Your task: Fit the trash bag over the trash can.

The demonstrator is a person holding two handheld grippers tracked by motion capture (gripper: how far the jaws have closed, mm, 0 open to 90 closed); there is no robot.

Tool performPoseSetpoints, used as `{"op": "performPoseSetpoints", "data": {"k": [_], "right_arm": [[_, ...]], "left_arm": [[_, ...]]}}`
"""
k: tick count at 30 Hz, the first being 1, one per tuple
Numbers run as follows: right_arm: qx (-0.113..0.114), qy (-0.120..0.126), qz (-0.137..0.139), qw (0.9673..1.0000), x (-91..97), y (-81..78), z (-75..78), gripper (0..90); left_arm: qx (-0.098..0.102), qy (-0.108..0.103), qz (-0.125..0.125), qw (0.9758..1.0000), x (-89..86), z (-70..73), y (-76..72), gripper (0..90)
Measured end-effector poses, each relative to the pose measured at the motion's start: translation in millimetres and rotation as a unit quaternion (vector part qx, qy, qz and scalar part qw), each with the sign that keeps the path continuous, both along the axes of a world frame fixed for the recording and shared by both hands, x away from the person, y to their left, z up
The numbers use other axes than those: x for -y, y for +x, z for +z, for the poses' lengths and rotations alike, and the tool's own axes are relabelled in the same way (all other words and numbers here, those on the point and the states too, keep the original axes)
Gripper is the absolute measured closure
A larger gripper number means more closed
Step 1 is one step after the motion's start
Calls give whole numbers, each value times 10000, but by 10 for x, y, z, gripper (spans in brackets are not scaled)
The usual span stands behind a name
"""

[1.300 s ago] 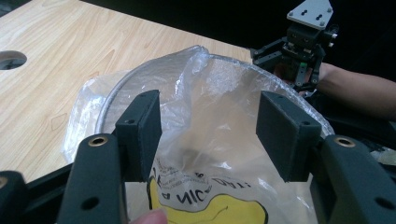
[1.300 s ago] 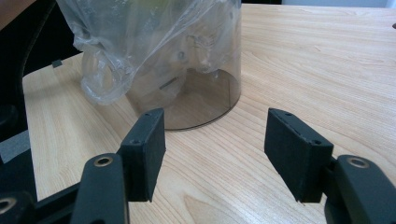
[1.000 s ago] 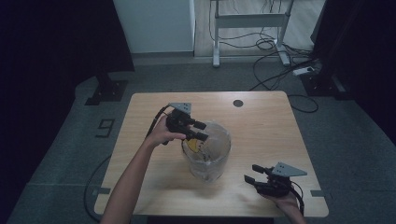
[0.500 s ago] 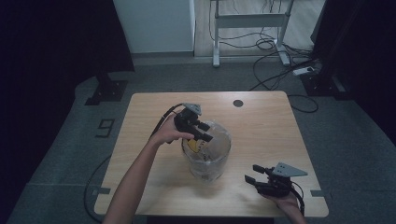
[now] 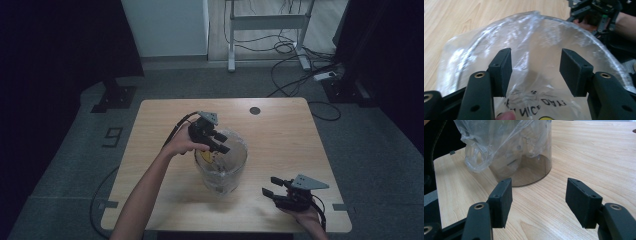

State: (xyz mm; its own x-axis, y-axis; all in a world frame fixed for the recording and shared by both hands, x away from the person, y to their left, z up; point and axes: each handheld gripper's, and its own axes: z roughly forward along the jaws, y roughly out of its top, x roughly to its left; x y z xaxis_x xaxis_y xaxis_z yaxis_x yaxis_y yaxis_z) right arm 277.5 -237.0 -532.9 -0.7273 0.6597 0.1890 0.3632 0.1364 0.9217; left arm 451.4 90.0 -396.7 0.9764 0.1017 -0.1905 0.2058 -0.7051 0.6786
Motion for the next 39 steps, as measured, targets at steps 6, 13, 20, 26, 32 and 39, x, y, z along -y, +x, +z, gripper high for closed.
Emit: {"op": "performPoseSetpoints", "data": {"k": [6, 13, 20, 26, 32, 39], "right_arm": [[16, -11, 12, 10000, -10, -2, -2, 382], [1, 1, -1, 10000, -2, -2, -2, 382], [13, 5, -20, 10000, 5, -7, 3, 382], [12, 4, -30, 10000, 6, -9, -3, 382], [8, 8, -36, 10000, 9, -9, -3, 382], [-2, -7, -40, 10000, -2, -6, -10, 382]], "left_arm": [[-78, 103, -103, 9999, 63, -35, -12, 431], [-67, 338, 69, 9994, 107, -78, 28, 431], [72, 560, 475, 9973, 140, -58, 46, 417], [66, 530, 402, 9978, 117, -45, 33, 409], [36, 406, 269, 9988, 0, -28, -1, 404], [9, 376, 340, 9987, -200, -28, -44, 405]]}}
